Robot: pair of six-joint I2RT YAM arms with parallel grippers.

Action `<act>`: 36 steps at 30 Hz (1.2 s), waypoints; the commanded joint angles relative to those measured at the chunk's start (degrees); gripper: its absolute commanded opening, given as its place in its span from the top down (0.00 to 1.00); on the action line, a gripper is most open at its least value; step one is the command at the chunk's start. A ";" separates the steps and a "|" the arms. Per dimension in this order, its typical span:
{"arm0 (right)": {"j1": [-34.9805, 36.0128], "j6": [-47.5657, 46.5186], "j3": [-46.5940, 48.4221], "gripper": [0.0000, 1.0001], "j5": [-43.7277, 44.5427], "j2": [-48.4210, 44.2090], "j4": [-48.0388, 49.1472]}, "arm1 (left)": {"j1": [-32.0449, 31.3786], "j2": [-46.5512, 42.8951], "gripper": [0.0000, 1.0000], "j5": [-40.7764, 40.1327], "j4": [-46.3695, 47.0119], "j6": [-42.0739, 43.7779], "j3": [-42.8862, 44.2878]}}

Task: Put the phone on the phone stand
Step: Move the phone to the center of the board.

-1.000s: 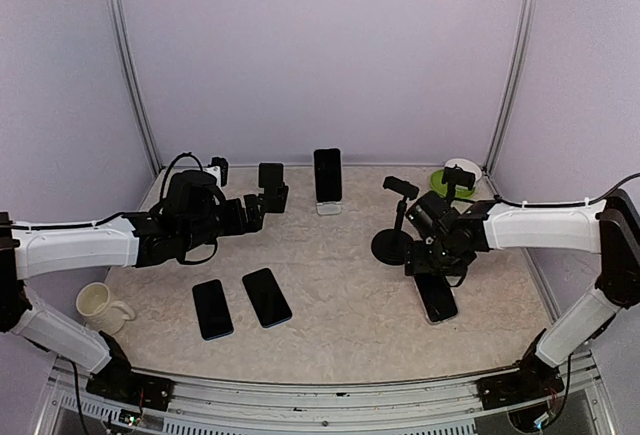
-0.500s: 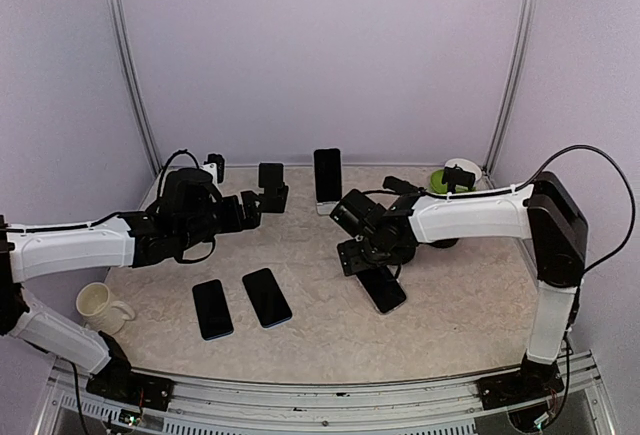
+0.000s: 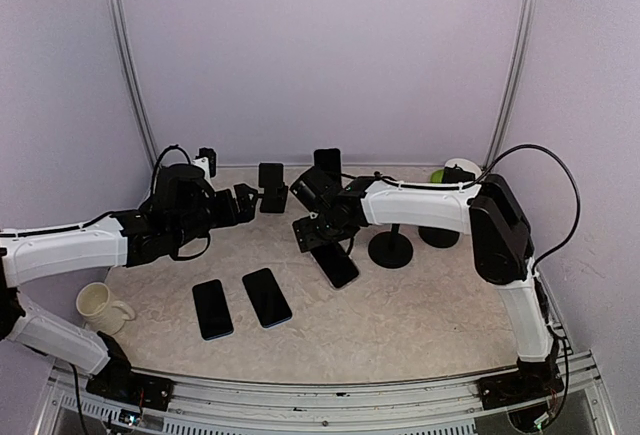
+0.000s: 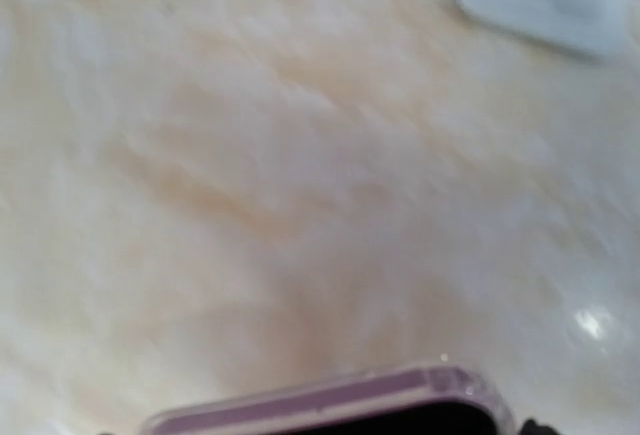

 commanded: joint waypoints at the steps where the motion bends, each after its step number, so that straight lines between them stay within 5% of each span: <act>1: 0.60 -1.37 8.13 0.30 -1.31 4.22 -0.35 | 0.41 -1.10 0.01 -1.18 -0.24 0.45 -0.26; 9: -0.04 -1.08 17.91 0.28 -3.24 12.01 0.81 | 0.56 -2.08 0.01 -2.25 -1.00 0.05 -0.37; 30: -2.60 -0.85 18.01 0.25 -6.65 17.98 8.42 | 0.49 -4.03 0.01 -2.40 -2.63 -0.73 -0.82; 36: -2.54 -3.16 17.36 0.14 -8.39 16.03 8.09 | 0.50 -3.69 0.01 -2.38 -2.54 -0.73 -0.89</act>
